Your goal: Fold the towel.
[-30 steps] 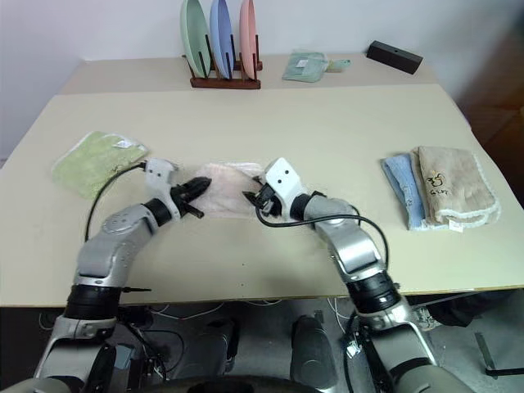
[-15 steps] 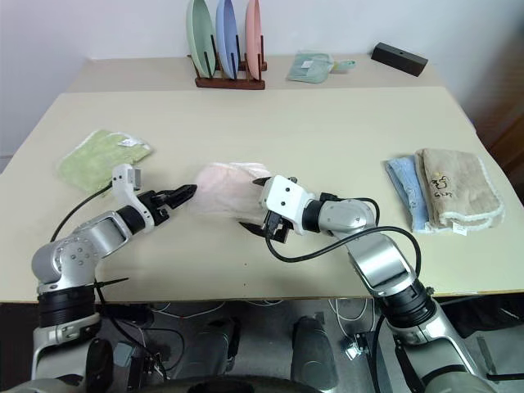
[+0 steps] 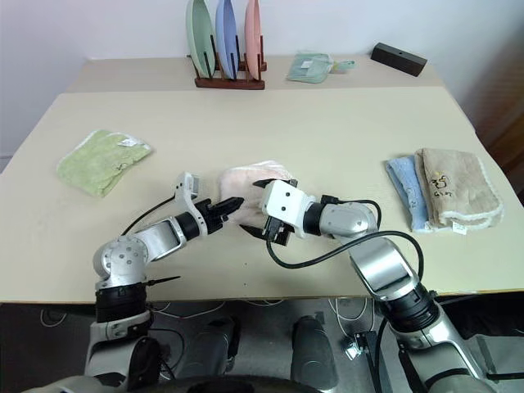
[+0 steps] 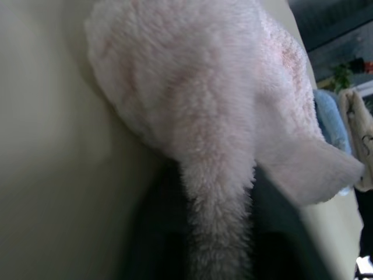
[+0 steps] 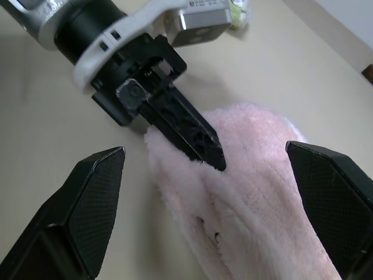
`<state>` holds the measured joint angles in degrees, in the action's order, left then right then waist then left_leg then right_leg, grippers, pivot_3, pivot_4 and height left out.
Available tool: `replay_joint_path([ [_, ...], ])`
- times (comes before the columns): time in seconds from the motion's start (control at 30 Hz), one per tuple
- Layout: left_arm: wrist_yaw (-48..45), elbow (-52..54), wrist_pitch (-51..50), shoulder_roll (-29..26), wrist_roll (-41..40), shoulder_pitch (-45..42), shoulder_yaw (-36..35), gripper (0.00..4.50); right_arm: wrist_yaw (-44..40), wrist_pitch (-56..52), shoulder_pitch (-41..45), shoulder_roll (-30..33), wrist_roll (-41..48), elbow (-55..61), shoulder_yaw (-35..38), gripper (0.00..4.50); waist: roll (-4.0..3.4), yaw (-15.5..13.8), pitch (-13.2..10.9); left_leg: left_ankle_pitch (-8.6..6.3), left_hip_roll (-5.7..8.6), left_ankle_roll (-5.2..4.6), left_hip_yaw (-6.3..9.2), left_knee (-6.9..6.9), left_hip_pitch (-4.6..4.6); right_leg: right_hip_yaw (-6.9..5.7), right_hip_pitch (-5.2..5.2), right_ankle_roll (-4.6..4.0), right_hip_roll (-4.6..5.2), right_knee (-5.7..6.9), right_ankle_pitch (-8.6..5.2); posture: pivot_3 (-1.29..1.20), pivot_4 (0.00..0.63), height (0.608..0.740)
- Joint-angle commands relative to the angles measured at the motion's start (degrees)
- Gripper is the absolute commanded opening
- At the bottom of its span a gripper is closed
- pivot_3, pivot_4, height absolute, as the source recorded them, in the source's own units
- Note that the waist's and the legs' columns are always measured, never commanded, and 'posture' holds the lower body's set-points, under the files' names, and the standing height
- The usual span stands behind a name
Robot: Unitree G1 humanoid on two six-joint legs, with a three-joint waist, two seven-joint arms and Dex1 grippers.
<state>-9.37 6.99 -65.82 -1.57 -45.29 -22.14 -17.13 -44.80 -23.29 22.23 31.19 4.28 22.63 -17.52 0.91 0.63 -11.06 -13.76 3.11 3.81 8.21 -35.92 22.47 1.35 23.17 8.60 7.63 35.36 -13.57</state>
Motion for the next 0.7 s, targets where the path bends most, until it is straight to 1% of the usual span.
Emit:
replay_joint_path([
  [0.03, 0.59, 2.04, 1.47, 0.75, -2.36, -0.30, -1.54, 0.06, 0.83, -0.05, -0.51, 0.72, -0.38, 3.33, 1.74, 4.50, 0.00, 0.03, 0.00, 0.00, 0.00, 0.00, 0.00, 0.00, 0.00, 0.00, 0.00, 0.00, 0.00, 0.00, 0.00, 0.00, 0.150, 0.740],
  [0.1, 1.43, 2.15, 2.60, 1.73, -3.41, -0.70, -2.99, 0.06, 0.95, -0.03, -0.69, 0.86, -0.41, 3.51, 1.88, 4.50, 0.00, 0.03, 0.00, 0.00, 0.00, 0.00, 0.00, 0.00, 0.00, 0.00, 0.00, 0.00, 0.00, -0.01, 0.00, 0.00, 0.150, 0.740],
  [0.2, 4.81, 1.07, 5.91, 3.28, -6.12, -3.53, -8.03, 0.06, 0.87, 0.52, -0.23, 0.90, -0.76, 3.04, 1.92, 4.50, 0.03, -0.01, -0.02, 0.00, 0.00, 0.00, 0.00, -0.01, 0.01, 0.00, 0.01, 0.00, 0.00, -0.01, 0.00, 0.00, 0.150, 0.740],
  [0.3, 7.35, -0.12, 11.34, 1.74, -5.91, -8.38, -11.55, 0.06, 0.81, 0.74, 0.32, 0.75, -0.72, 2.61, 2.01, 4.50, 0.05, -0.01, -0.03, 0.00, -0.01, 0.00, 0.00, -0.01, 0.02, 0.00, 0.02, 0.00, -0.01, -0.01, 0.00, 0.00, 0.150, 0.740],
  [0.37, 10.40, -3.00, 17.85, -1.71, -2.31, -14.00, -13.99, 0.06, 0.68, 0.99, 0.56, 0.59, -0.60, 2.37, 1.92, 4.50, 0.11, -0.01, -0.07, 0.00, -0.01, 0.00, 0.00, -0.03, 0.03, 0.00, 0.02, 0.00, -0.01, -0.01, 0.00, 0.00, 0.150, 0.740],
  [0.4, 11.41, -4.27, 19.98, -3.12, -1.25, -15.79, -14.75, 0.06, 0.62, 1.06, 0.60, 0.54, -0.56, 2.32, 1.84, 4.50, 0.14, 0.05, -0.08, 0.00, -0.01, 0.01, 0.00, -0.03, 0.03, 0.00, 0.04, 0.00, -0.02, -0.02, 0.00, 0.00, 0.150, 0.740],
  [0.5, 13.84, -7.71, 26.11, -9.62, 0.24, -19.75, -19.50, 0.06, 0.74, 1.21, 0.37, 0.17, -0.61, 2.43, 1.39, 4.50, 0.14, 0.27, -0.08, 0.00, -0.01, 0.01, -0.03, 0.00, 0.04, 0.00, 0.04, 0.01, -0.01, -0.10, 0.01, 0.00, 0.150, 0.740],
  [0.57, 14.03, -9.09, 27.85, -12.39, -0.06, -20.05, -20.95, 0.06, 0.82, 1.17, 0.23, -0.04, -0.57, 2.50, 1.32, 4.50, 0.13, 0.45, -0.08, -0.01, -0.01, 0.02, -0.04, 0.04, 0.03, 0.01, 0.08, 0.01, -0.01, -0.11, 0.01, 0.00, 0.150, 0.740],
  [0.63, 13.20, -12.00, 27.82, -16.40, 0.12, -18.17, -22.48, 0.06, 0.89, 1.20, -0.29, -0.23, -0.59, 2.70, 1.04, 4.50, 0.14, 0.19, -0.08, -0.01, -0.01, 0.03, -0.03, 0.08, 0.03, 0.00, 0.10, 0.02, -0.01, -0.10, 0.01, 0.00, 0.150, 0.740],
  [0.7, 11.66, -13.88, 28.02, -19.38, 1.24, -15.62, -22.26, 0.06, 0.93, 1.38, -0.69, -0.31, -0.74, 2.73, 0.84, 4.50, 0.14, 0.15, -0.08, -0.02, -0.01, 0.03, -0.02, 0.08, 0.03, 0.00, 0.09, 0.02, -0.01, -0.09, 0.02, 0.00, 0.150, 0.740],
])
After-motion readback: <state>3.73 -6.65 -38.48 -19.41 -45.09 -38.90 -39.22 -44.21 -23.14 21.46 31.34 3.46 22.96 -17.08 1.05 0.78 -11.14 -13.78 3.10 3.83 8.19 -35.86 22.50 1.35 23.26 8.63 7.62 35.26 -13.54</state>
